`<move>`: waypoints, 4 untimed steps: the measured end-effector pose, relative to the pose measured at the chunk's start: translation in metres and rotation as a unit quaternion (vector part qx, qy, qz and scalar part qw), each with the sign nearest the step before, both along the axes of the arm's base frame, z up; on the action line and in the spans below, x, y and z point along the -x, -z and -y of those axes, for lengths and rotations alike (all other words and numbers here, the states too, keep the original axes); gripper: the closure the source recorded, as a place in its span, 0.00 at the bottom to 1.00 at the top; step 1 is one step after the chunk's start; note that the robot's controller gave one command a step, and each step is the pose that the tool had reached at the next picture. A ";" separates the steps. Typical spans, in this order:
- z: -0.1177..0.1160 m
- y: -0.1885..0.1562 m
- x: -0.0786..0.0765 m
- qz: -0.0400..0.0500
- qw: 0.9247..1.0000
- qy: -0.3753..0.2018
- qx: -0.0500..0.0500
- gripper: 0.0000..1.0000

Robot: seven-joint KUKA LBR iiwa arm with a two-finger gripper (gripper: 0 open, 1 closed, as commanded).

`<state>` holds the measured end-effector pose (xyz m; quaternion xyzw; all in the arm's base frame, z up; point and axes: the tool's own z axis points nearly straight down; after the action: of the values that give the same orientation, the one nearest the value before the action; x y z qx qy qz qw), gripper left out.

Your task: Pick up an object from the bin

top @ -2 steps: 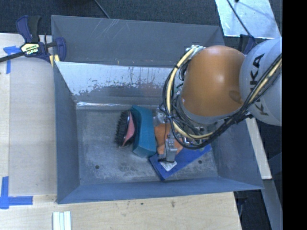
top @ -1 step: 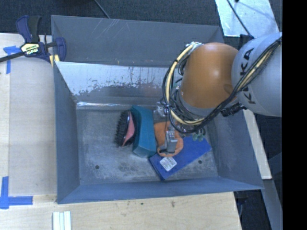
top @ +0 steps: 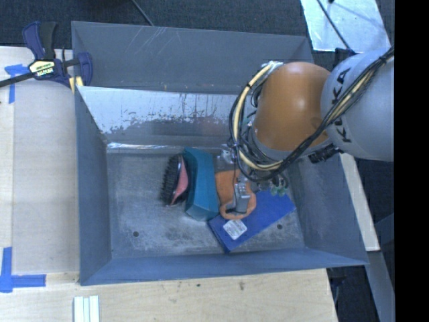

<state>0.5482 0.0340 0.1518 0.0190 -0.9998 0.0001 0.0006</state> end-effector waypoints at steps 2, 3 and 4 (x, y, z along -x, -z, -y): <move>0.032 0.045 -0.044 0.007 1.000 -0.009 0.000 0.00; 0.031 0.075 -0.051 0.002 1.000 0.015 0.000 1.00; 0.031 0.075 -0.051 0.002 1.000 0.015 0.000 1.00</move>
Offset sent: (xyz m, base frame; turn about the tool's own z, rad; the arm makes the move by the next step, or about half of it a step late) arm 0.0577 -0.0465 -0.0694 -0.0330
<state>0.5996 0.0027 0.0765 0.0042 -1.0000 -0.0001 -0.0015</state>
